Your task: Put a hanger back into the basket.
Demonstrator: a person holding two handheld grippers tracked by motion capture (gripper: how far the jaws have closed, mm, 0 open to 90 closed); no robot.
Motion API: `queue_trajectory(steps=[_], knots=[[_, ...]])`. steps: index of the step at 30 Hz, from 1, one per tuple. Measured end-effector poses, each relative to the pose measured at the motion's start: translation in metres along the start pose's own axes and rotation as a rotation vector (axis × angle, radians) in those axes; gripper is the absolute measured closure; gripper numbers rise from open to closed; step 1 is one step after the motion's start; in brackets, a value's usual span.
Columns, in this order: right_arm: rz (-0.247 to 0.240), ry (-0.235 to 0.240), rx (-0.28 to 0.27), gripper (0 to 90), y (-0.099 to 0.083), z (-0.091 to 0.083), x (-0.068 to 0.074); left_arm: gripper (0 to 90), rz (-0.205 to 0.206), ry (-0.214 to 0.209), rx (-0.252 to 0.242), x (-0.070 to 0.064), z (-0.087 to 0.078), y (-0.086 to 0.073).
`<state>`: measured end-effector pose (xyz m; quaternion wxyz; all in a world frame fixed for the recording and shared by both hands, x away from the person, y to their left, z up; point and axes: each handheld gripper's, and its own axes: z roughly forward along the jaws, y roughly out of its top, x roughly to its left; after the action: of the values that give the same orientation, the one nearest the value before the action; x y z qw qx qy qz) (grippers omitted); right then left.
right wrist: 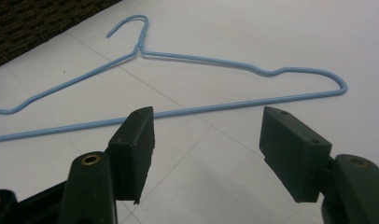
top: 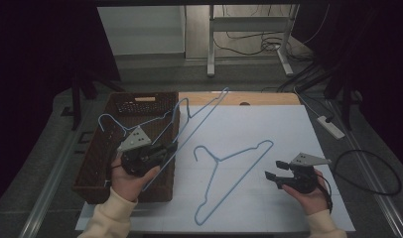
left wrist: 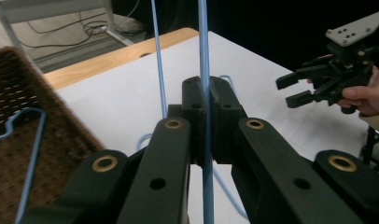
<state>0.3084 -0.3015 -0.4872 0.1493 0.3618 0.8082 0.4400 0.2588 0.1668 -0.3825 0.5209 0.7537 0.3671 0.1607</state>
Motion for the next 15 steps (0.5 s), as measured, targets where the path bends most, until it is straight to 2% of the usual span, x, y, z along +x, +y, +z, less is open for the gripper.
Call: queue_trajectory(steps=[7, 15], knots=[[0.001, 0.001, -0.011, 36.1, 0.0, -0.003, 0.002, 86.4, -0.005, 0.035, -0.008, 0.015, -0.014, -0.002], [-0.003, -0.003, 0.001, 35.4, -0.001, -0.001, 0.002, 86.4, -0.028, 0.085, 0.001, 0.043, -0.031, -0.008]])
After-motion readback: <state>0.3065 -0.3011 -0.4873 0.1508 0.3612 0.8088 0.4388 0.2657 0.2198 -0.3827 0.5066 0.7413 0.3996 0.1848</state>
